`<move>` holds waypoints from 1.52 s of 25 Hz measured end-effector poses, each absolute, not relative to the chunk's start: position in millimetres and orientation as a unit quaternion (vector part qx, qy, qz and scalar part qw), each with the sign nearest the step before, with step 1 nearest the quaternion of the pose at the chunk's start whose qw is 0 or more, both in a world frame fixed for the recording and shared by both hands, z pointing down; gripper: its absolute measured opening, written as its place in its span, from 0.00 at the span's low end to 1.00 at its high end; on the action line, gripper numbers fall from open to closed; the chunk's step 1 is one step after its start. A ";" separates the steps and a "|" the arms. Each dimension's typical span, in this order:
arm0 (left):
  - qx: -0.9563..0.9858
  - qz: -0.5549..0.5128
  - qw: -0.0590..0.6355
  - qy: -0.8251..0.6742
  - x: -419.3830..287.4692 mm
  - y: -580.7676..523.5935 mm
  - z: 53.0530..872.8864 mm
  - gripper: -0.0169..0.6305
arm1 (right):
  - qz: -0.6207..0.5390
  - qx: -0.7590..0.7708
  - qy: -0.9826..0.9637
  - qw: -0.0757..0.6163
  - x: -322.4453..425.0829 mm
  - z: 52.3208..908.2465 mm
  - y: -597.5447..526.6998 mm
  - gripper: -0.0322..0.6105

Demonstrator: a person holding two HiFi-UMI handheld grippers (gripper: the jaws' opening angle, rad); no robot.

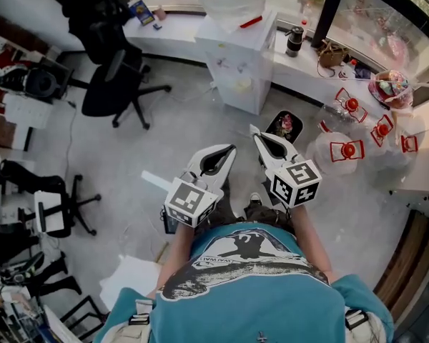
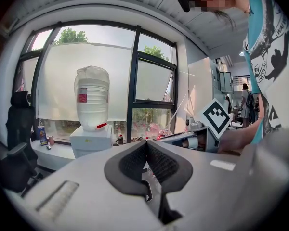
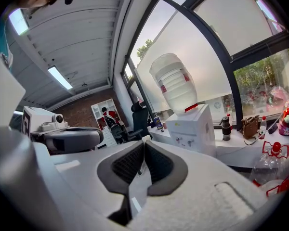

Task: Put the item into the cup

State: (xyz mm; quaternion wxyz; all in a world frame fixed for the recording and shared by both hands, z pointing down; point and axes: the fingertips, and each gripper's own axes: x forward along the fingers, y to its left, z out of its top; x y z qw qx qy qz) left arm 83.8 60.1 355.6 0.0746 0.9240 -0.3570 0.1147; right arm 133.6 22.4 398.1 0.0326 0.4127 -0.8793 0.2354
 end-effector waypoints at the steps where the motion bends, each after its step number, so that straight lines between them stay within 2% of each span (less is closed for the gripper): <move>1: 0.925 0.113 0.077 -0.355 78.6 52.5 357.6 0.05 | 0.236 0.416 -0.877 0.034 130.3 399.6 16.5 0.07; 18: 0.949 0.106 0.103 -0.279 -28.9 -87.5 369.2 0.05 | 0.264 0.493 -0.827 0.063 38.1 420.3 -90.9 0.07; 30: 0.963 0.111 0.096 -0.227 -82.0 -133.1 374.4 0.05 | 0.273 0.534 -0.798 0.056 -11.7 431.7 -135.6 0.07; 38: 0.967 0.114 0.113 -0.200 -87.5 -140.3 388.9 0.05 | 0.285 0.553 -0.780 0.072 -15.9 445.4 -139.2 0.07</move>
